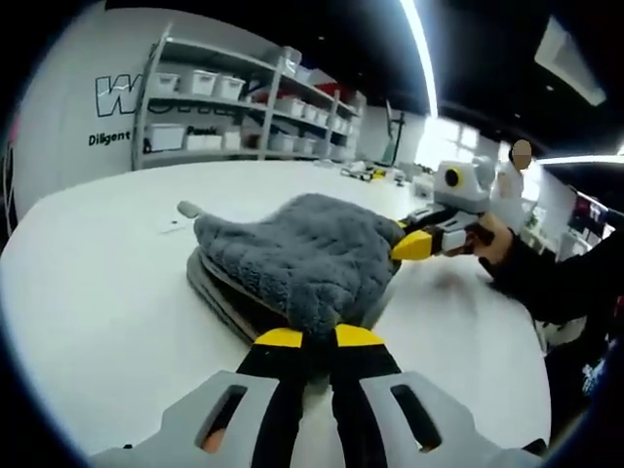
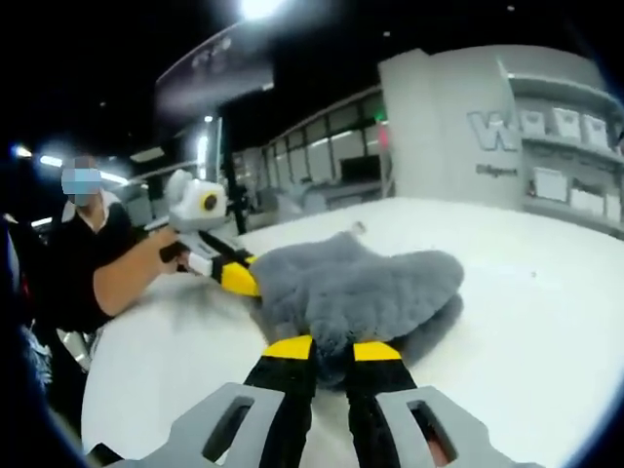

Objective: Open the folded towel by lifting each exposed corner and separating the folded layers until the towel lies flat within the target outline without major curled edges

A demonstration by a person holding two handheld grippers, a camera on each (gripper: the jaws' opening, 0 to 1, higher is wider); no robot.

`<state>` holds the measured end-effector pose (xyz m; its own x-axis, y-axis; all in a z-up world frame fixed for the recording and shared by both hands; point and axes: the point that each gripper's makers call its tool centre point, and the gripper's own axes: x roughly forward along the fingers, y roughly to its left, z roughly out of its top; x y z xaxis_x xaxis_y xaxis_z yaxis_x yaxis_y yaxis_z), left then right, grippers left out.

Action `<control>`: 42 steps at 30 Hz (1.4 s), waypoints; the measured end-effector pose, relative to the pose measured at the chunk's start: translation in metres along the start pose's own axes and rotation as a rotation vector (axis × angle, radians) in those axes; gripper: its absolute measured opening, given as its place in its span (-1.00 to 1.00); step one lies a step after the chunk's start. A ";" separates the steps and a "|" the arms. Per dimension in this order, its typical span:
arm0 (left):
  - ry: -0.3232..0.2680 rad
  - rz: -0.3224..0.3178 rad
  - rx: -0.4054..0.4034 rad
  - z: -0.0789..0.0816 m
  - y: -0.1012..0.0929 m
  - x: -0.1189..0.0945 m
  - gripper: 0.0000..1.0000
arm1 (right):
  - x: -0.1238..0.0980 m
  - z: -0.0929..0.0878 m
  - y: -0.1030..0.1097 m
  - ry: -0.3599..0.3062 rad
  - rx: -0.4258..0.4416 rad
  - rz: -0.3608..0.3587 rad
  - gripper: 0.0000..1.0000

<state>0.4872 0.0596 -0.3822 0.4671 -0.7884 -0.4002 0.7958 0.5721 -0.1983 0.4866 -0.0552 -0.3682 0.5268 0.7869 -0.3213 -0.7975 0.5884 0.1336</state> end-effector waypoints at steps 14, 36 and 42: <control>-0.008 -0.022 -0.018 -0.008 -0.017 -0.002 -0.87 | -0.015 -0.011 0.013 -0.014 0.058 0.011 -0.87; 0.016 -0.105 0.023 -0.013 -0.035 -0.005 -0.86 | -0.030 -0.022 0.029 0.017 -0.006 0.052 -0.85; 0.017 -0.127 0.027 -0.014 -0.038 -0.006 -0.86 | -0.033 -0.023 0.032 0.028 -0.017 0.055 -0.85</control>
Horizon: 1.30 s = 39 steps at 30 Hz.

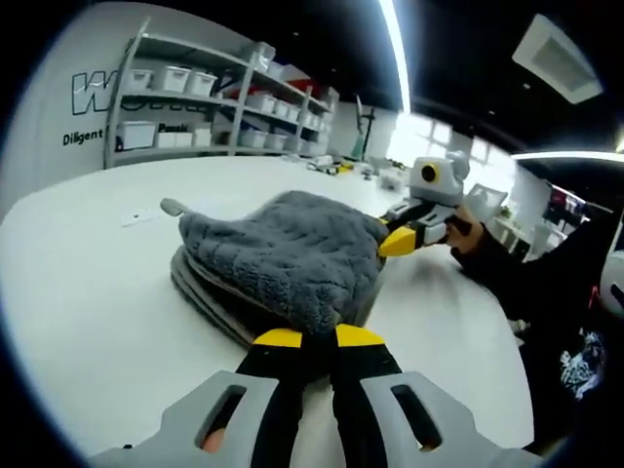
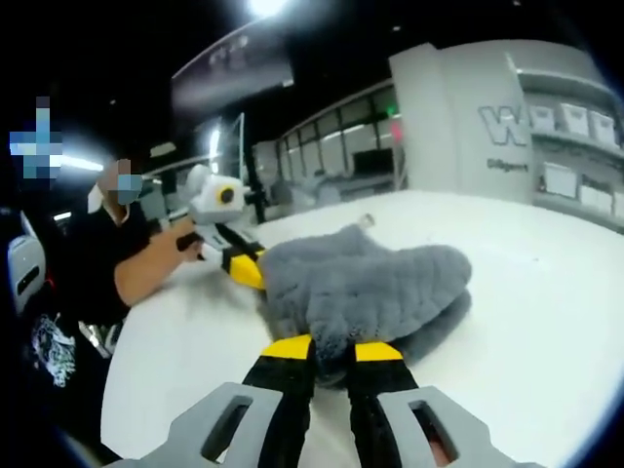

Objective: Open the folded towel by lifting each exposed corner and separating the folded layers until the towel lies flat within the target outline without major curled edges

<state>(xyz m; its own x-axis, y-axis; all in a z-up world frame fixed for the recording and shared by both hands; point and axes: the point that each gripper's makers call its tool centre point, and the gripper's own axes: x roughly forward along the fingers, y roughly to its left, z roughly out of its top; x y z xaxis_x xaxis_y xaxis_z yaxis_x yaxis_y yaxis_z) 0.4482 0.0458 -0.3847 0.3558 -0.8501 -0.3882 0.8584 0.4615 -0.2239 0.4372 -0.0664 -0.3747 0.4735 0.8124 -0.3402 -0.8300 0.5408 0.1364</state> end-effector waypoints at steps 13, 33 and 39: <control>0.007 -0.017 0.015 -0.001 -0.005 0.000 -0.87 | -0.004 -0.003 0.004 0.008 0.024 0.015 -0.85; 0.019 -0.051 0.003 -0.001 -0.009 -0.001 -0.88 | -0.007 -0.005 0.013 0.021 0.038 0.032 -0.86; 0.029 -0.068 0.009 -0.002 -0.015 -0.002 -0.88 | -0.009 -0.007 0.017 0.027 0.055 0.049 -0.86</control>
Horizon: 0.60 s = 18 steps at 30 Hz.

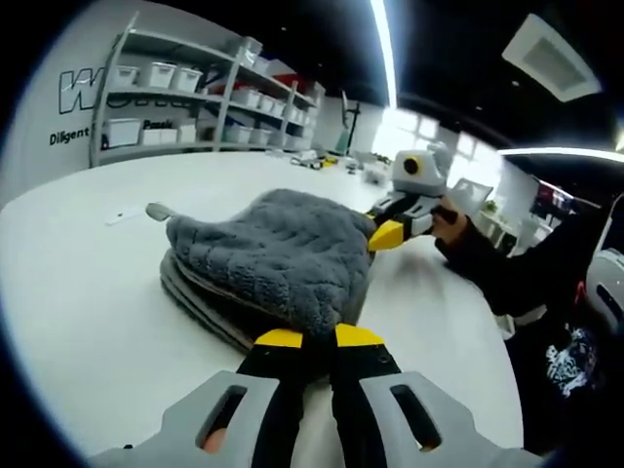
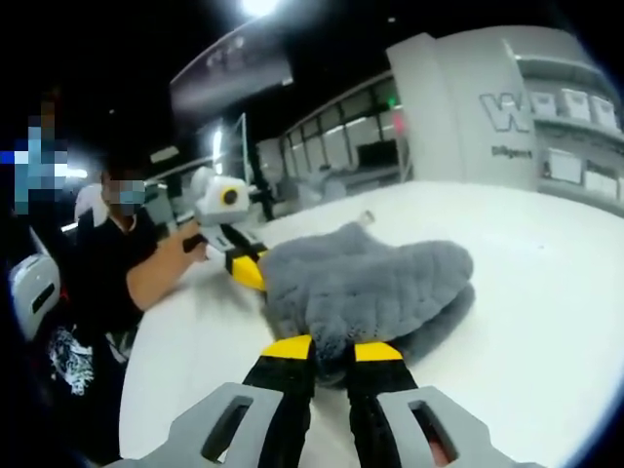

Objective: Open the folded towel by lifting each exposed corner and separating the folded layers until the towel lies flat within the target outline without major curled edges

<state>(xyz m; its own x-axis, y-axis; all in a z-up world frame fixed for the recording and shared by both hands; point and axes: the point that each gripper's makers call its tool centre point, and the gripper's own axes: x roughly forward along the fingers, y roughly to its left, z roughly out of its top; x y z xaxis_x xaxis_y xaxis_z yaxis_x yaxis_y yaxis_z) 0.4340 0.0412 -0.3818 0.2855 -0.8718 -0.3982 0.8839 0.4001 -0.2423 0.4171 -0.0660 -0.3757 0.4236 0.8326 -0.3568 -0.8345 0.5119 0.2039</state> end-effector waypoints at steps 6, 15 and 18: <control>0.015 -0.027 -0.001 -0.003 -0.006 0.001 -0.88 | -0.003 -0.002 0.007 0.015 -0.011 0.018 -0.86; 0.027 -0.040 -0.032 -0.007 -0.008 0.002 -0.88 | -0.003 -0.007 0.012 0.035 -0.003 0.036 -0.86; 0.027 -0.044 -0.045 -0.008 -0.010 0.003 -0.88 | -0.003 -0.008 0.013 0.040 -0.001 0.037 -0.86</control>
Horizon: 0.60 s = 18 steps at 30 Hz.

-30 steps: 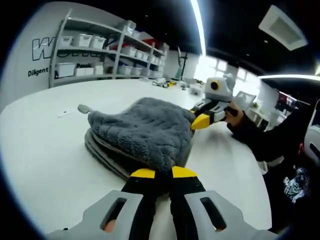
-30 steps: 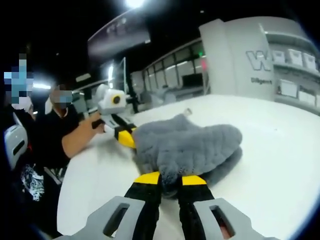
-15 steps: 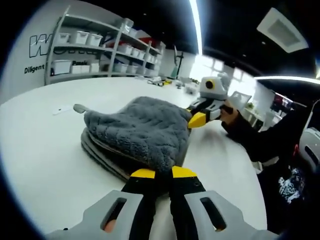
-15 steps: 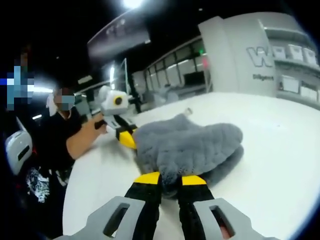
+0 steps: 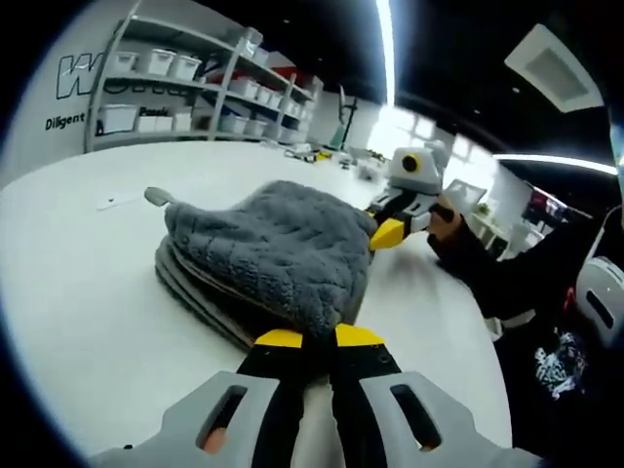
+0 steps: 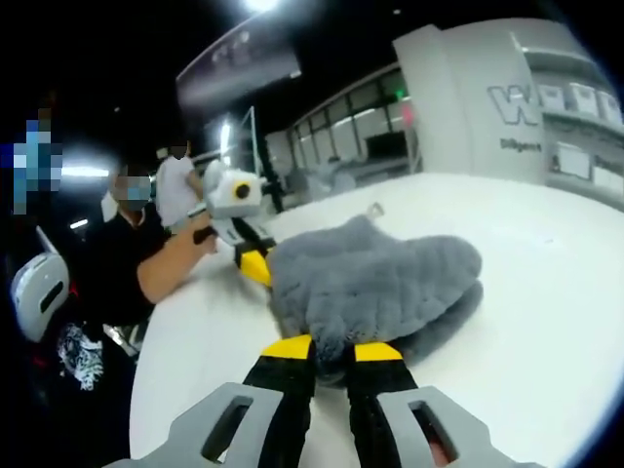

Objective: Open the folded towel by lifting each exposed corner and separating the folded layers until the towel lies flat within the target outline without major curled edges

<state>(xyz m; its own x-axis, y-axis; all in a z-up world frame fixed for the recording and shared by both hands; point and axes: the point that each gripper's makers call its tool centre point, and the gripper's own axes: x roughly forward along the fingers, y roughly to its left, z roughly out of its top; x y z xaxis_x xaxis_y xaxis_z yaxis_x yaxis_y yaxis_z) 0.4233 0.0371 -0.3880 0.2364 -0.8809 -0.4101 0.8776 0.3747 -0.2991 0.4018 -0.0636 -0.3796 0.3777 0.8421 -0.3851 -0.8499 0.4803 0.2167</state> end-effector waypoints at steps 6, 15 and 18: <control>0.013 -0.015 -0.035 -0.006 -0.001 0.003 -0.89 | 0.004 -0.007 0.000 0.028 0.003 0.001 -0.89; -0.060 -0.068 0.101 0.003 -0.007 -0.001 -0.79 | -0.004 0.003 -0.019 0.014 -0.107 -0.017 -0.84; -0.084 -0.076 0.097 0.004 -0.005 -0.009 -0.56 | -0.009 0.004 -0.017 0.009 -0.136 -0.007 -0.72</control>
<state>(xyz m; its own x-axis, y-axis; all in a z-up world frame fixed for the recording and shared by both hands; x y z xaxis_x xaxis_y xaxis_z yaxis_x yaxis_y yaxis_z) 0.4184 0.0418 -0.3789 0.1981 -0.9284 -0.3145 0.9295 0.2798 -0.2403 0.4143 -0.0784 -0.3761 0.3804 0.8364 -0.3945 -0.8897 0.4475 0.0907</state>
